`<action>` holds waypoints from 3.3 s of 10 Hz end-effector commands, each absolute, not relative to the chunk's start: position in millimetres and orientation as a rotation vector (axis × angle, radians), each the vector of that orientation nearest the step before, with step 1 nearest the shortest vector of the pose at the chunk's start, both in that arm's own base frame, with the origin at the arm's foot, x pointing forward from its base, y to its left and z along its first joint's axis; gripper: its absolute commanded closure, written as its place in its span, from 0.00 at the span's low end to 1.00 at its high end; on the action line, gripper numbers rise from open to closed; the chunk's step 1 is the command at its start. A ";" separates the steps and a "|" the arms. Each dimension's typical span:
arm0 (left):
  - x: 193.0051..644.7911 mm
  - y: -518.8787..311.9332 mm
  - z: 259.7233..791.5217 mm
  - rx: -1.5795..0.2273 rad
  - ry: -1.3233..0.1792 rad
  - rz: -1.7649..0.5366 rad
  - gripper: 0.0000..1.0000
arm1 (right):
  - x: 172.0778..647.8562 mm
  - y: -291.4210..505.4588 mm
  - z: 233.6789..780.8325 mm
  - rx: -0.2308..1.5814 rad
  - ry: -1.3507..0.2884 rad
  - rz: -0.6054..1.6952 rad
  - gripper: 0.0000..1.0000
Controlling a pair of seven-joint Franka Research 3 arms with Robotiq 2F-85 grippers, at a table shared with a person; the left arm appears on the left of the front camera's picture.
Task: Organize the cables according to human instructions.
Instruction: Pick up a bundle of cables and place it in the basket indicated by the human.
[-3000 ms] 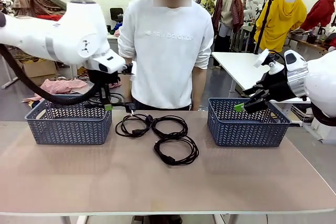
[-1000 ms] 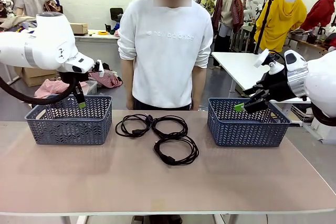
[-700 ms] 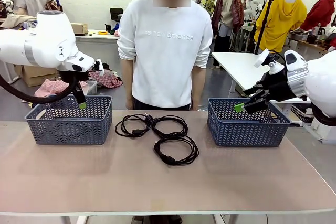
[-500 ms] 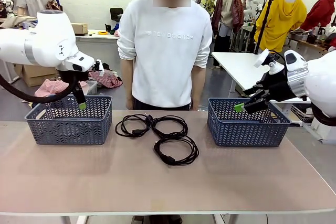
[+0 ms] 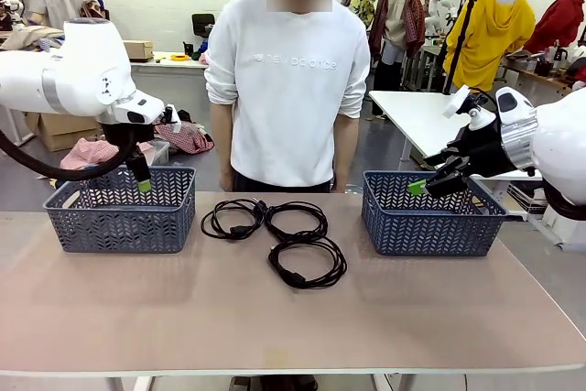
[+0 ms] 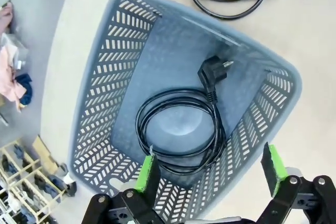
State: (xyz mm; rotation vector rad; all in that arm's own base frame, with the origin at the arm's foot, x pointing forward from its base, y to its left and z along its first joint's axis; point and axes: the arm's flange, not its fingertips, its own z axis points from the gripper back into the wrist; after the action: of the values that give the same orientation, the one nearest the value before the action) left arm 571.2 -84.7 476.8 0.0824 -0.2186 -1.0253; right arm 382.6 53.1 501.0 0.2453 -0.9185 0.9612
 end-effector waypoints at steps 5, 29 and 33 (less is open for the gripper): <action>561.1 -99.7 474.6 0.058 -0.258 -1.035 0.00 | 383.8 53.3 499.8 0.245 -0.925 0.966 0.00; 405.5 -188.1 453.6 -0.186 -0.411 -1.044 0.00 | 383.8 53.3 499.8 0.245 -0.925 0.966 0.00; 405.5 -188.1 453.6 -0.186 -0.411 -1.044 0.00 | 383.8 53.3 499.8 0.245 -0.925 0.966 0.00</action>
State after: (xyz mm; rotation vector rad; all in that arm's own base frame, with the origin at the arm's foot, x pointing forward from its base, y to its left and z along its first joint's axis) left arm 403.9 -189.1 452.4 -0.1887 -0.4129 -1.0472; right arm 382.5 53.3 501.0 0.2448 -0.9182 0.9617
